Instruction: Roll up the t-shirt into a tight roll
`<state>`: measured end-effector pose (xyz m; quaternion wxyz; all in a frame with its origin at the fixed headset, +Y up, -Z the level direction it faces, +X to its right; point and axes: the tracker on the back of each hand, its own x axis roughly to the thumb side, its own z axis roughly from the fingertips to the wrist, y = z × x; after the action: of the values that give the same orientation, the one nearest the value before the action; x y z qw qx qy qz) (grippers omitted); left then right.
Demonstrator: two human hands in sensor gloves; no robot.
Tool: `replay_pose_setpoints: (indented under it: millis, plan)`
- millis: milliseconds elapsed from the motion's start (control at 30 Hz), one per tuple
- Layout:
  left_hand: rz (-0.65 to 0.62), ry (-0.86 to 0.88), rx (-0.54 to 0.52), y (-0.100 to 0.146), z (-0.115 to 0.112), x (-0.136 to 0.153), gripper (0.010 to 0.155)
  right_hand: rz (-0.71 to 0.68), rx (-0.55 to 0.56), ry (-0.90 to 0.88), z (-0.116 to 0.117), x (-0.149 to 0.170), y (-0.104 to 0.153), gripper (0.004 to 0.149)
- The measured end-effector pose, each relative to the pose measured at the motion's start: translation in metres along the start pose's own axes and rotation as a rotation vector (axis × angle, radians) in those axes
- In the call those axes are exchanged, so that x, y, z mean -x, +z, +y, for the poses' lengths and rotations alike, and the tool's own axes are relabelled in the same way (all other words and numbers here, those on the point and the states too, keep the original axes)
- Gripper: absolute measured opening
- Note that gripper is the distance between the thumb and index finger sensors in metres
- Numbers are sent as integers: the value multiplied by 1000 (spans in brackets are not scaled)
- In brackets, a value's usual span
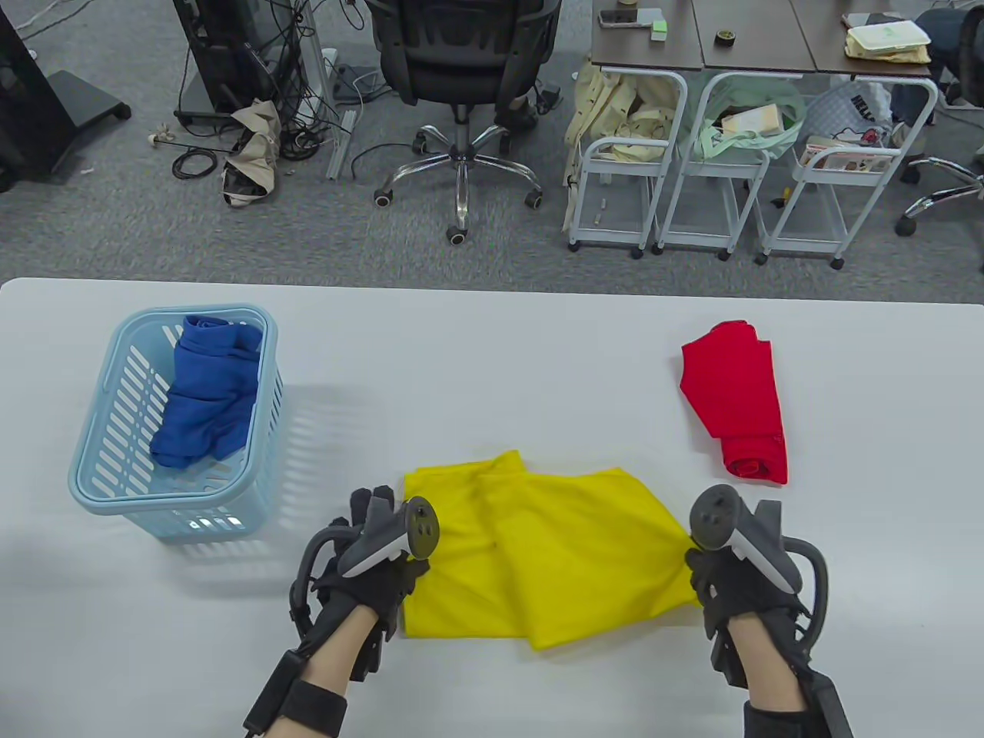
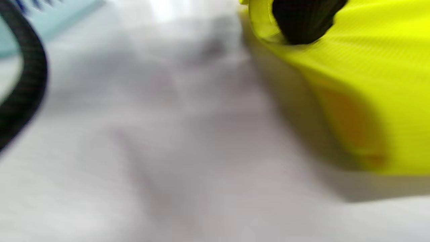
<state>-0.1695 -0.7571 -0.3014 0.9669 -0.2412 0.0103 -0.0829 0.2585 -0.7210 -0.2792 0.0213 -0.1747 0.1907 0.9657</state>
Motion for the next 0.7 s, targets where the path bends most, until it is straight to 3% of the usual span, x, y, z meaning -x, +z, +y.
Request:
replay_pose_setpoints:
  millis: [33, 100, 233, 300, 400, 500, 600, 633, 700]
  plan:
    - [66, -66, -32, 1, 0, 7, 70, 73, 16, 8, -2, 7, 0, 40]
    - [83, -99, -60, 5, 1, 14, 66, 105, 52, -1, -6, 9, 3, 46]
    - [-154, 144, -51, 6, 1, 6, 67, -41, 80, 14, -7, -16, 16, 58]
    - [-211, 155, -4, 0, -5, -3, 68, -107, 38, 34, 2, -30, 17, 61]
    - [-137, -11, 95, -6, -8, -7, 68, -195, -71, 115, 20, -49, 15, 64]
    - [28, -37, -25, 12, 15, 0, 63, -299, -73, 164, 24, -64, 21, 66]
    - [37, -74, -119, 23, 18, 5, 60, -406, -124, 125, 30, -76, 26, 68]
    - [22, -59, -149, 25, 17, 5, 62, -447, -141, 116, 33, -83, 28, 69]
    - [-168, -7, -93, 20, 12, 4, 65, -518, -186, 127, 39, -95, 28, 73]
